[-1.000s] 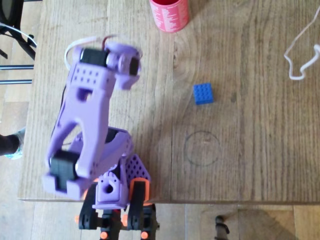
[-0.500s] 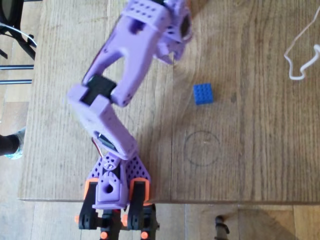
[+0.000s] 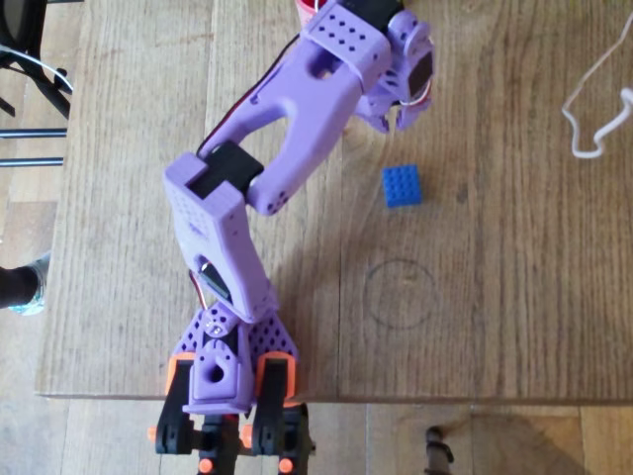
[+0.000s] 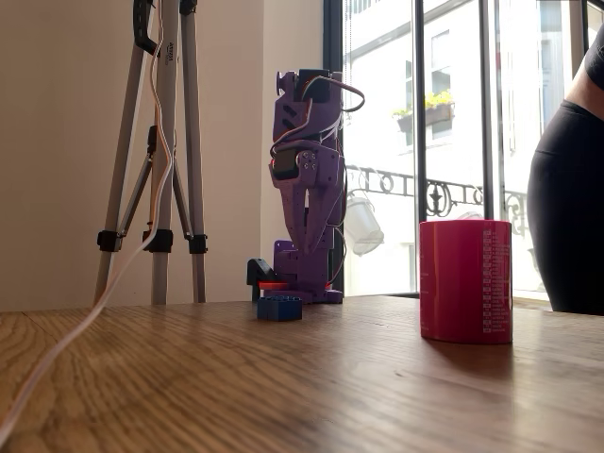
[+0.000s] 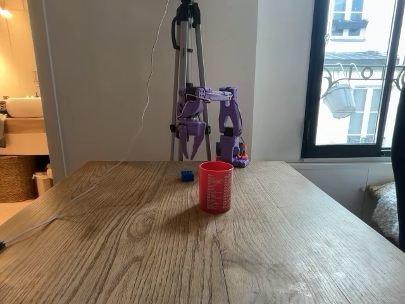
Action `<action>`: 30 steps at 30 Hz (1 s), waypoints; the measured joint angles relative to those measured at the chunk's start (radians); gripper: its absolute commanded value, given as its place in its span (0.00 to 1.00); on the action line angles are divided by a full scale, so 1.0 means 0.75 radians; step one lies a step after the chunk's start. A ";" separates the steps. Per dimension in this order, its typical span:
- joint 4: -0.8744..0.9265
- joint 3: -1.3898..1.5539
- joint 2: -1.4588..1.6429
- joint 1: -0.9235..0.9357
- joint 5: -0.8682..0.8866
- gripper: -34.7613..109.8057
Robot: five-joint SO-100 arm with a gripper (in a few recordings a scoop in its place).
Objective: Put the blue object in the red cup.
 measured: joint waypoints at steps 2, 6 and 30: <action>-0.051 0.063 0.006 0.010 -0.010 0.25; -0.094 0.233 0.012 0.039 -0.045 0.25; -0.112 0.337 0.061 0.063 -0.215 0.61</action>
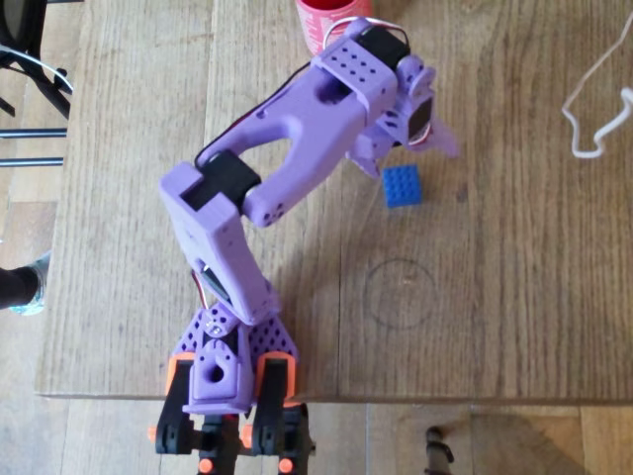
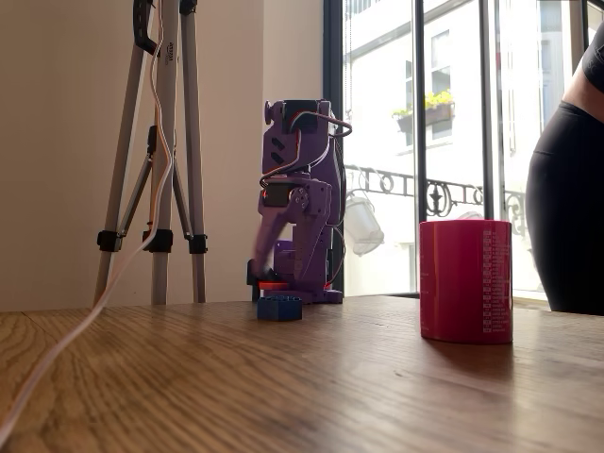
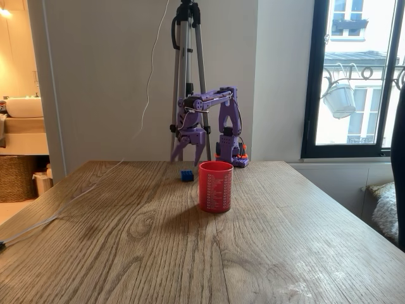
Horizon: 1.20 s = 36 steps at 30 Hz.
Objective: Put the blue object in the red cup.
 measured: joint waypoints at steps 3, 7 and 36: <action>0.000 0.002 -0.010 0.010 0.014 0.61; 0.000 0.016 -0.057 0.025 0.088 0.59; -0.078 0.098 -0.176 -0.139 0.102 0.52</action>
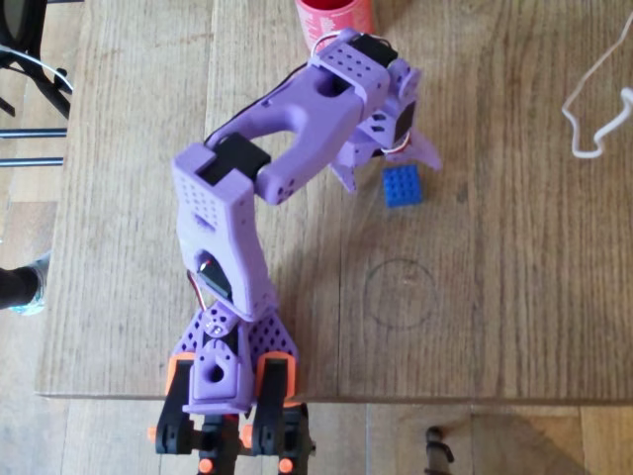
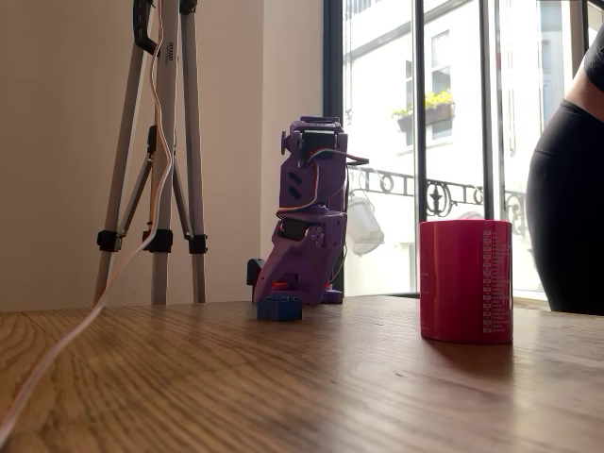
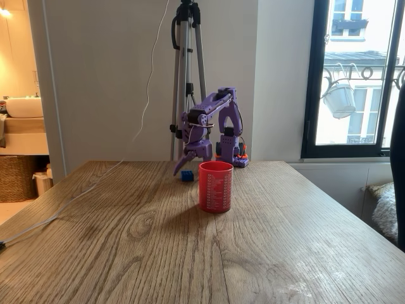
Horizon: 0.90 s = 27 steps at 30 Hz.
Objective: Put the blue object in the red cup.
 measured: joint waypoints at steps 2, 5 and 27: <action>-0.020 0.000 -0.012 0.004 -0.010 0.52; -0.047 0.000 -0.025 0.022 -0.018 0.50; -0.129 -0.053 -0.027 0.119 -0.186 0.25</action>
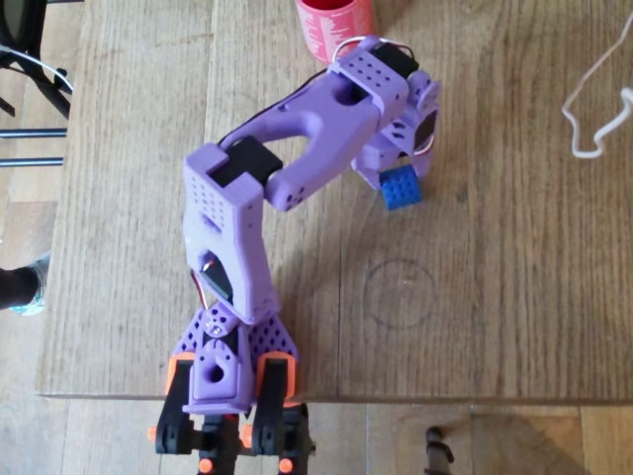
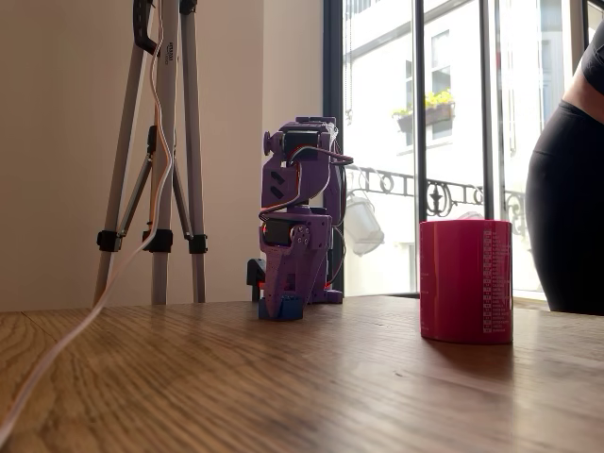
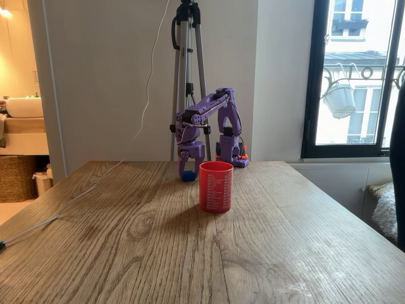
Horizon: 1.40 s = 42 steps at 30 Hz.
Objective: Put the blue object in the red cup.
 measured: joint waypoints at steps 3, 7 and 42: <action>-0.018 0.000 0.000 0.010 -0.018 0.25; -0.037 -0.029 0.016 0.018 -0.061 0.25; -0.299 -0.659 0.282 -0.720 -0.773 0.25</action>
